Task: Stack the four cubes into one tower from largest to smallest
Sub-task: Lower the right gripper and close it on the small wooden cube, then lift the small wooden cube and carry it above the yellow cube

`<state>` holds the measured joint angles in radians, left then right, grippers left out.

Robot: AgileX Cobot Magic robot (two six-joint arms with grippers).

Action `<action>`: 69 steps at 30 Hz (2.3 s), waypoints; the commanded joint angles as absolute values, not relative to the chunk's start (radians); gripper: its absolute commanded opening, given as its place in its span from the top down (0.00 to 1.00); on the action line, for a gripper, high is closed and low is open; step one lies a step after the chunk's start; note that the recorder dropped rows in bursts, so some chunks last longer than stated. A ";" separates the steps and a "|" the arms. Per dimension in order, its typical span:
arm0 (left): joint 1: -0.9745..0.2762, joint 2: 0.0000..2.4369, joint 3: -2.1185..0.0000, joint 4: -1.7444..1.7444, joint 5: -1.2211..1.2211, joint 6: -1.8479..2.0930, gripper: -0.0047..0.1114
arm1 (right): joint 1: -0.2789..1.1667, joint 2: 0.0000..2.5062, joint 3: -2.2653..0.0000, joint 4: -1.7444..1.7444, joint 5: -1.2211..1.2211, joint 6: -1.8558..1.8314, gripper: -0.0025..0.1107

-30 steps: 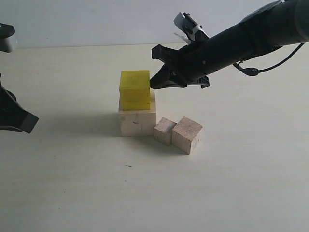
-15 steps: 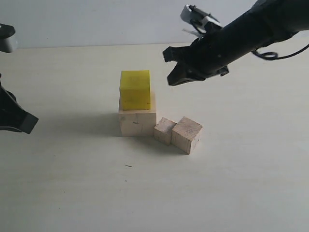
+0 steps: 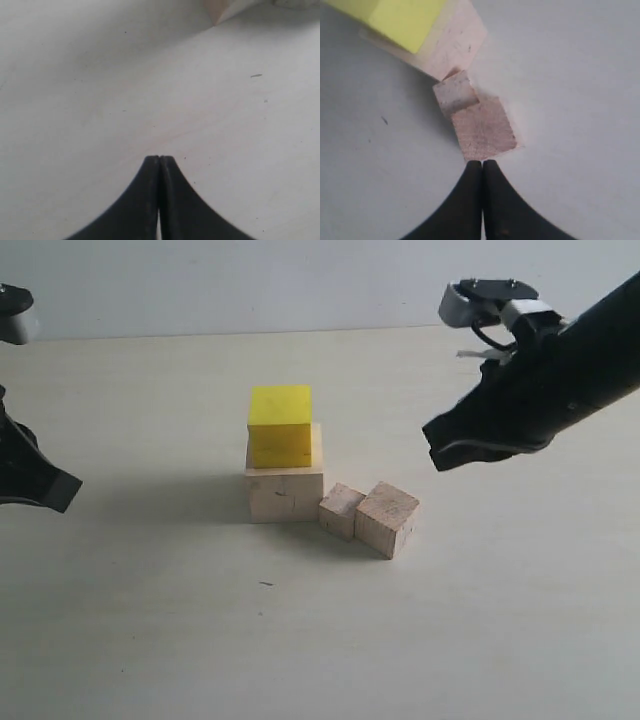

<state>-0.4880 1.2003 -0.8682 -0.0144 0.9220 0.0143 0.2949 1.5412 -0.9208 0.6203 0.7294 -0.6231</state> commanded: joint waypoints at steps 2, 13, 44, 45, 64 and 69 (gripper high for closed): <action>-0.486 1.197 -0.864 -0.022 0.873 0.021 0.96 | 0.312 1.526 -0.896 0.719 0.731 -0.840 0.98; -0.486 1.199 -0.830 -0.022 0.838 0.039 0.96 | 0.425 1.559 -0.896 0.595 0.650 -1.053 0.62; -0.486 1.199 -0.830 -0.022 0.820 0.072 0.96 | 0.425 1.762 -0.896 0.657 0.479 -1.014 0.31; -0.486 1.199 -0.830 -0.022 0.819 0.072 0.96 | 0.425 1.764 -0.896 0.659 0.479 -1.021 0.31; -0.486 1.199 -0.830 -0.028 0.827 0.072 0.96 | 0.425 1.768 -0.896 0.674 0.479 -1.028 0.62; -0.486 1.199 -0.830 -0.028 0.830 0.074 0.96 | 0.425 1.711 -0.896 0.621 0.505 -1.000 0.98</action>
